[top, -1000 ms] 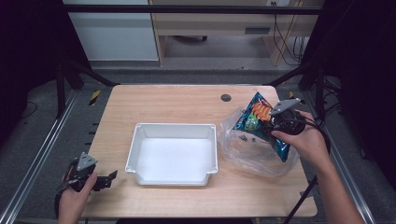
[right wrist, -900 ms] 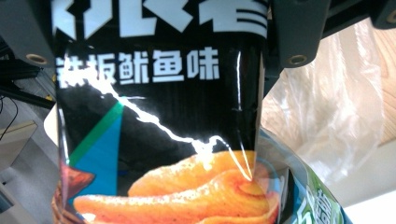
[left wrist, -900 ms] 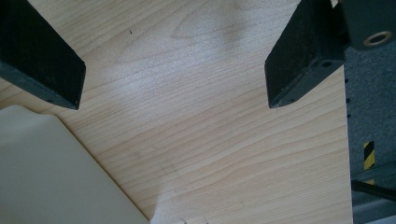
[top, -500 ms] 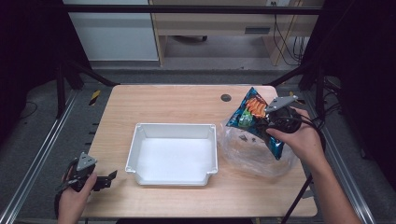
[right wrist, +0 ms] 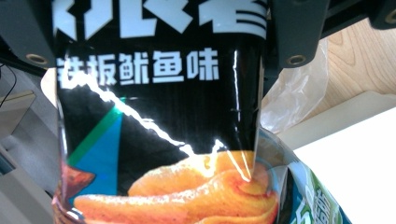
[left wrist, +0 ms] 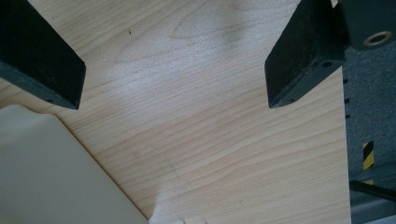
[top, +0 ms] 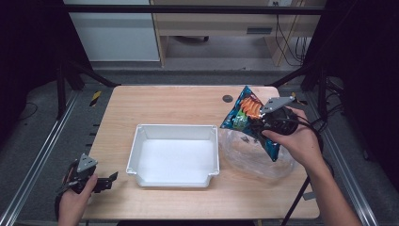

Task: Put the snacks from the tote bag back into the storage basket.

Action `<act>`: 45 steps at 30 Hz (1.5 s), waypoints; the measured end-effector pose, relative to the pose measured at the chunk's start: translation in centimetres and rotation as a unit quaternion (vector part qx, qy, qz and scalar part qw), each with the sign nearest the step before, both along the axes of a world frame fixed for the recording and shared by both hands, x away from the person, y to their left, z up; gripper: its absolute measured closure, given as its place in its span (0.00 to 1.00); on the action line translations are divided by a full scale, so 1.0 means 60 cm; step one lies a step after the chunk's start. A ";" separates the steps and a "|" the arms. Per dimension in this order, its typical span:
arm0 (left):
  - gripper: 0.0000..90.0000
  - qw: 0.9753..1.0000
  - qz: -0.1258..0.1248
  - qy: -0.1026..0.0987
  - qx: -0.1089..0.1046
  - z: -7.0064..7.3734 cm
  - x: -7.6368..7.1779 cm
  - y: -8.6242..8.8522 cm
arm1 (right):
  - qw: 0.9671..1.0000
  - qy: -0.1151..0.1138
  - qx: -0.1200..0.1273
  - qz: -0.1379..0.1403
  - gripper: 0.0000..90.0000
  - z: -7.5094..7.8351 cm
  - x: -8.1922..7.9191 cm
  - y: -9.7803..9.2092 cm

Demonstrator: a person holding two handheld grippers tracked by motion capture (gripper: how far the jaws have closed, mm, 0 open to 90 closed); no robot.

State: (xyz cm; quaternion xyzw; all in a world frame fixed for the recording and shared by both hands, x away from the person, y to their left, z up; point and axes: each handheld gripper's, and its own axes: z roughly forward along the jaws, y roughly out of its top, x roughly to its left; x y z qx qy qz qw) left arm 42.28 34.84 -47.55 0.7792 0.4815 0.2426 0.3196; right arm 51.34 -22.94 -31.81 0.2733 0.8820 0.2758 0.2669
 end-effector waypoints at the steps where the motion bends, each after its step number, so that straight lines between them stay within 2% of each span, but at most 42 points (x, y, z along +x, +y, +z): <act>1: 0.05 1.000 0.000 0.000 0.000 0.000 0.000 0.000 | 1.000 0.000 0.000 -0.001 0.42 0.001 -0.001 0.002; 7: 0.05 1.000 0.000 0.000 0.000 0.000 0.000 0.000 | 1.000 -0.004 0.001 0.012 0.42 0.007 -0.004 0.015; 13: 0.05 1.000 0.000 0.000 0.000 0.000 0.000 0.000 | 0.999 -0.006 -0.010 0.029 0.42 0.014 -0.016 0.041; 20: 0.05 1.000 0.001 -0.001 -0.002 0.000 0.000 0.001 | 0.998 -0.011 -0.019 0.059 0.42 0.022 -0.029 0.078; 45: 0.05 1.000 0.002 -0.004 -0.001 0.002 -0.001 0.001 | 0.992 -0.027 -0.034 0.117 0.42 0.034 -0.062 0.158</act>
